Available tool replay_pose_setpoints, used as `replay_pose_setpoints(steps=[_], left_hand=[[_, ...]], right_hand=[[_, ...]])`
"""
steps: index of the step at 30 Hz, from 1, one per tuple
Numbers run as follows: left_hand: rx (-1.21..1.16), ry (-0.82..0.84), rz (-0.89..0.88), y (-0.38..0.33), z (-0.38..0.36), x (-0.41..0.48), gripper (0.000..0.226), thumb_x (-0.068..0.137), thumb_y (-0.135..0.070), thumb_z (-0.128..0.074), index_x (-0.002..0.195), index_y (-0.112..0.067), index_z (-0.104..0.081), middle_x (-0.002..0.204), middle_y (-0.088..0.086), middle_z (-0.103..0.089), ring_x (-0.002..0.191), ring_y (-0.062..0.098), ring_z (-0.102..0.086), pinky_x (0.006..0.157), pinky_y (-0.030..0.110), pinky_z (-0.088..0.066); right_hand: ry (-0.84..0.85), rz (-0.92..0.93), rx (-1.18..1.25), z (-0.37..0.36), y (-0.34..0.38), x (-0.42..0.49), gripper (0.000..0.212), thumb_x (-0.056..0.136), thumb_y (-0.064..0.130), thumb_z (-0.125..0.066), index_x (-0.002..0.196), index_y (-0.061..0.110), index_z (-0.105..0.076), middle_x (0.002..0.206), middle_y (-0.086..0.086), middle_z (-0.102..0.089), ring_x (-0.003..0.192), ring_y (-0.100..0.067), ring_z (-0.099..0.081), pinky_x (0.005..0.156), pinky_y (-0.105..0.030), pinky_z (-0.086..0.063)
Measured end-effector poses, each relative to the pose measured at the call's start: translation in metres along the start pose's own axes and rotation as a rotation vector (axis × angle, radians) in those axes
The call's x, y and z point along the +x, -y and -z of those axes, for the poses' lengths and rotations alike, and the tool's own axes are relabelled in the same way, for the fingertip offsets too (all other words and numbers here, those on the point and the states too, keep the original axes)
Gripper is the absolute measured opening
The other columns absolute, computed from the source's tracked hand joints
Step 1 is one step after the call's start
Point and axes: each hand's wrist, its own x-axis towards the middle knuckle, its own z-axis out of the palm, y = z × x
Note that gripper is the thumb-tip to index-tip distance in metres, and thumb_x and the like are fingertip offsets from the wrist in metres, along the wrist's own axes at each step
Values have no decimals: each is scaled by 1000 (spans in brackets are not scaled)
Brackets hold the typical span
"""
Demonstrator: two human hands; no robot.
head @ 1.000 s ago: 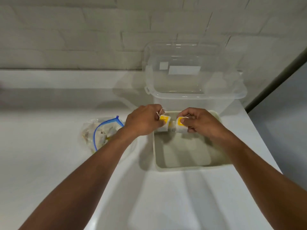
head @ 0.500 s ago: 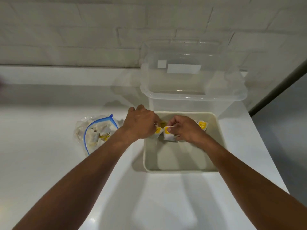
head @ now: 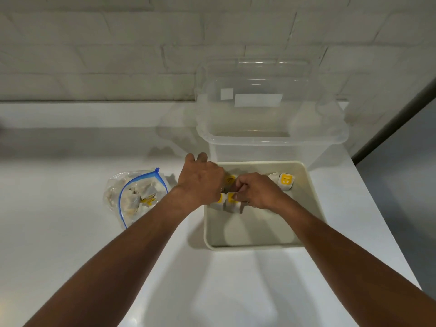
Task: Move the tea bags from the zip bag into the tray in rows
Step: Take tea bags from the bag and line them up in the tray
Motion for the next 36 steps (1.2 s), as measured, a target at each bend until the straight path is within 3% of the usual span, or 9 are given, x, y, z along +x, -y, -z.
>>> replay_pose_setpoints(steps=[4, 10, 15, 19, 23, 27, 31, 34, 36], left_hand=[[47, -70, 39, -5, -1, 7, 12, 89, -15, -51, 89, -20, -61, 81, -2, -54, 101, 24, -49, 84, 39, -34], [65, -92, 97, -7, -6, 10, 15, 91, -15, -52, 94, -17, -66, 94, 1, -67, 102, 25, -50, 84, 39, -35], [49, -66, 120, -9, -5, 11, 12, 89, -14, -57, 94, -19, -66, 90, 0, -67, 97, 23, -52, 80, 37, -35], [16, -135, 140, -13, 4, 1, 15, 88, -11, -55, 96, -20, -65, 81, 0, -51, 95, 23, -53, 78, 36, -32], [54, -68, -16, -35, 3, -21, 19, 94, -20, -46, 103, -23, -63, 106, -1, -64, 106, 25, -49, 80, 38, -30], [175, 152, -92, -56, -20, -28, 35, 99, -29, -44, 131, -27, -57, 137, -1, -52, 128, 30, -38, 104, 46, -24], [279, 242, -95, -68, -35, -22, 49, 100, -32, -45, 148, -20, -42, 150, 5, -44, 137, 37, -32, 113, 54, -15], [346, 262, -72, -72, -43, -18, 51, 101, -31, -43, 149, -15, -39, 149, 7, -43, 137, 36, -32, 113, 49, -18], [251, 199, 2, -71, -49, -17, 53, 101, -31, -36, 150, -12, -35, 149, 5, -39, 137, 29, -33, 113, 28, -19]], right_hand=[[-108, 64, -191, -5, 5, 3, 9, 83, 20, -69, 92, 19, -68, 89, -3, -68, 88, -30, -66, 74, -34, -54], [-251, 94, -476, -10, 9, 3, 17, 91, 26, -59, 107, 27, -65, 102, -2, -69, 93, -30, -64, 63, -29, -36], [-335, 136, -600, -10, 12, 4, 21, 94, 24, -53, 113, 25, -62, 107, -4, -69, 95, -30, -64, 65, -31, -36], [-387, 162, -614, -11, 11, 2, 25, 90, 26, -56, 115, 26, -56, 105, -3, -70, 92, -33, -66, 66, -33, -42], [-331, 125, -607, -4, 9, -10, 19, 88, 34, -60, 104, 25, -62, 100, -4, -70, 91, -33, -65, 65, -30, -35], [-204, 89, -688, -12, 2, -18, 21, 87, 42, -62, 99, 27, -70, 98, -2, -71, 91, -28, -67, 65, -28, -37], [-272, 28, -678, -23, -8, -10, 31, 92, 50, -55, 97, 23, -69, 96, -3, -72, 87, -26, -68, 62, -26, -35], [-299, 19, -662, -25, -8, -2, 32, 92, 51, -53, 97, 23, -68, 96, -3, -71, 88, -25, -68, 62, -27, -35], [-302, 0, -654, -25, -7, 1, 31, 91, 50, -54, 96, 22, -68, 96, -3, -71, 89, -25, -67, 63, -28, -35]])
